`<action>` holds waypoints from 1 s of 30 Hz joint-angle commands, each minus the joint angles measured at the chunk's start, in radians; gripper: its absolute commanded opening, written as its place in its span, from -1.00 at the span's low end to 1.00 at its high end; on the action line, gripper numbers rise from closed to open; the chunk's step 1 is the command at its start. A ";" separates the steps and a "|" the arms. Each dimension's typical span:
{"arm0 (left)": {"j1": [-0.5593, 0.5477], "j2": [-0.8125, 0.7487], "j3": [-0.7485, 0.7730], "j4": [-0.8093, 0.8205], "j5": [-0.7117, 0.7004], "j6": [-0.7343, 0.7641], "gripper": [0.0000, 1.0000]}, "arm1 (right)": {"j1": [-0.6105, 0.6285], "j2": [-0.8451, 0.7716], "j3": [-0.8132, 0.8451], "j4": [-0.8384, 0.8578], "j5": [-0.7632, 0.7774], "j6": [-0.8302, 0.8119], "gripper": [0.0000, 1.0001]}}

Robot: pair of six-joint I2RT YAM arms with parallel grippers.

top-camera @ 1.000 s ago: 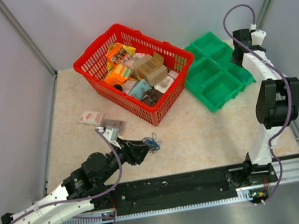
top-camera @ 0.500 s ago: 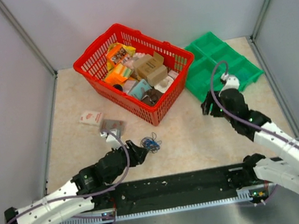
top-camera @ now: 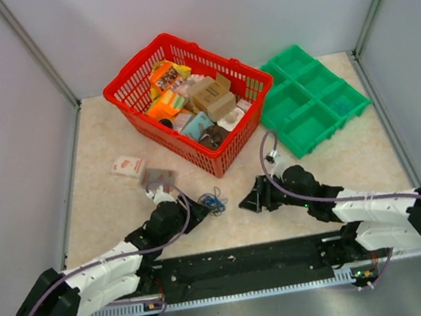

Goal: Untangle the cables

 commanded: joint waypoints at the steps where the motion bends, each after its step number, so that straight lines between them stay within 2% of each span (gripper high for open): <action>1: 0.009 0.037 -0.010 0.191 0.053 -0.046 0.21 | 0.020 0.119 0.030 0.261 -0.021 0.090 0.24; 5: 0.010 0.076 -0.005 0.220 0.034 -0.049 0.12 | 0.018 0.227 0.038 0.325 0.016 0.180 0.03; 7: 0.010 0.087 -0.008 0.223 0.014 -0.043 0.06 | 0.018 0.265 0.022 0.382 0.040 0.229 -0.01; 11: 0.010 0.098 -0.018 0.237 -0.013 -0.013 -0.09 | 0.018 0.313 0.006 0.466 0.063 0.309 -0.01; 17: 0.012 0.156 -0.005 0.271 -0.009 0.001 -0.17 | 0.018 0.353 0.013 0.437 0.085 0.344 0.01; 20: 0.013 0.202 0.004 0.298 0.002 0.012 -0.37 | 0.020 0.364 0.030 0.401 0.082 0.352 0.01; 22: 0.013 0.230 0.004 0.330 0.014 0.015 -0.69 | 0.018 0.376 0.036 0.394 0.080 0.370 0.01; 23: 0.013 0.242 -0.002 0.358 0.026 0.017 -0.92 | 0.018 0.382 0.038 0.396 0.082 0.379 0.01; 24: 0.013 0.250 -0.010 0.410 0.043 0.021 -1.00 | 0.018 0.387 0.038 0.394 0.082 0.398 0.01; 30: 0.012 0.270 -0.033 0.517 0.148 0.055 -1.00 | 0.023 0.407 0.062 0.319 0.088 0.456 -0.03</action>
